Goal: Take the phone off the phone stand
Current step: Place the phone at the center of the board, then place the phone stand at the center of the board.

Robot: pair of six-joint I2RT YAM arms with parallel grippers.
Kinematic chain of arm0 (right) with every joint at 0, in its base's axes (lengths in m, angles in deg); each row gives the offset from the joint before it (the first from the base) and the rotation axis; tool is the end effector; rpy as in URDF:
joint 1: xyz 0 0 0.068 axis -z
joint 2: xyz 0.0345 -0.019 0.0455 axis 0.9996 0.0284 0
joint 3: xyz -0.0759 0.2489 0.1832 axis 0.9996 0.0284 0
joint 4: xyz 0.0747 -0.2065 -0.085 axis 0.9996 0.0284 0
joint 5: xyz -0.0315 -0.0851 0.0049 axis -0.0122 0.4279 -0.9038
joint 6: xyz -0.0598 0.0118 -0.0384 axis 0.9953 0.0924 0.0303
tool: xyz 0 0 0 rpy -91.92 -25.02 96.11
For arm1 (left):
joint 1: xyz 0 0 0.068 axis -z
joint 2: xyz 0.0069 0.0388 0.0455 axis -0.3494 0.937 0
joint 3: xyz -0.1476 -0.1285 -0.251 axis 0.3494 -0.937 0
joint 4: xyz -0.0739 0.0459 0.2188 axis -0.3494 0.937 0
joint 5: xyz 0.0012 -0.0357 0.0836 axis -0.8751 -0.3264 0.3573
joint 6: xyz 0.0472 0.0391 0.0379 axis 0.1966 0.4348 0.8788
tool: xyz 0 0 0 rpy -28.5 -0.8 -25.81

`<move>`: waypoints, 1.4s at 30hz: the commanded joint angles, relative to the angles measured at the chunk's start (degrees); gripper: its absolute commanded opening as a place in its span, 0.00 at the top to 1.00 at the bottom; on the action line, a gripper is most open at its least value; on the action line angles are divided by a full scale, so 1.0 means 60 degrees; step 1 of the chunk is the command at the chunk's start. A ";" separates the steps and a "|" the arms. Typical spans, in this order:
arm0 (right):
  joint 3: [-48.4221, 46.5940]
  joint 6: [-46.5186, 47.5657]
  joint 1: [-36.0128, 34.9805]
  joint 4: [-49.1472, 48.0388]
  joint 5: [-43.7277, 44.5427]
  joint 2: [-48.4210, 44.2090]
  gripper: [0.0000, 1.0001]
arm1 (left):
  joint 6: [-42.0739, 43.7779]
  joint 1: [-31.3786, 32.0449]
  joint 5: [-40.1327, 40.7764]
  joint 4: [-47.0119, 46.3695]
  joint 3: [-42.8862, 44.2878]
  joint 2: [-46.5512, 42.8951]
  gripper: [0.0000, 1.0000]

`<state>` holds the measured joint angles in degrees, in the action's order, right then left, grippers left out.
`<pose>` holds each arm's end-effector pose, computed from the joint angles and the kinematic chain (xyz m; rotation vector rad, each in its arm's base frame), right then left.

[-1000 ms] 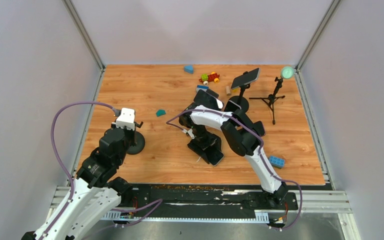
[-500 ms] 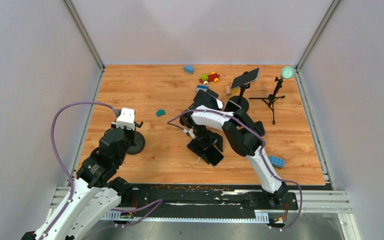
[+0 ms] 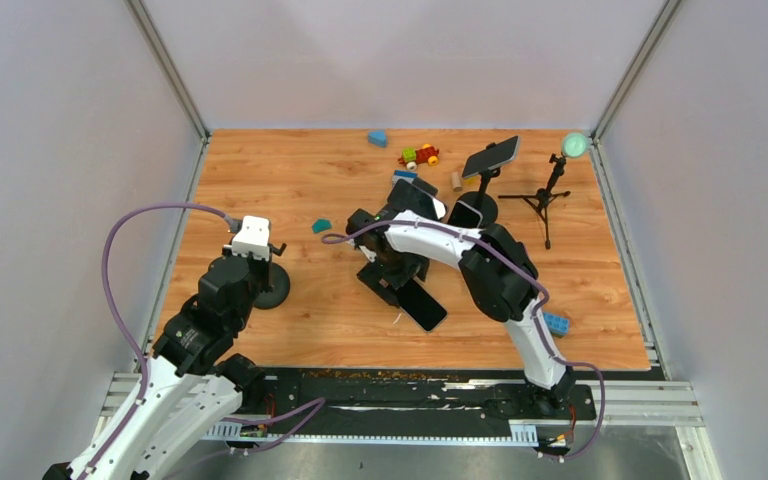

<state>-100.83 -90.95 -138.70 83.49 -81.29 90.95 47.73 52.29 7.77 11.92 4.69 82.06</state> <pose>0.2632 0.3099 0.1817 1.2676 -2.7505 0.2136 0.0715 -0.0119 0.3161 0.1640 1.8754 0.0540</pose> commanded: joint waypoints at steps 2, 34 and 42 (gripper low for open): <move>0.0264 -0.0520 0.0057 -0.3206 0.0585 -0.1462 0.11 | 0.0238 -0.0021 0.0287 -0.0711 0.0102 -0.0043 1.00; 0.6177 -0.1781 0.0062 -0.5450 0.0779 -1.1362 0.14 | 0.0067 -0.4184 -0.2391 -0.3883 0.2712 0.4862 0.94; 0.6959 -0.2039 0.0062 -0.5438 0.0959 -1.2369 0.14 | -0.0900 -0.5775 -0.3312 -0.4115 0.3206 0.6388 0.75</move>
<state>-59.89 -101.71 -138.33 52.65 -77.18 19.87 44.62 18.80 -9.41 -6.29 20.10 119.83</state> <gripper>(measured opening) 0.862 0.347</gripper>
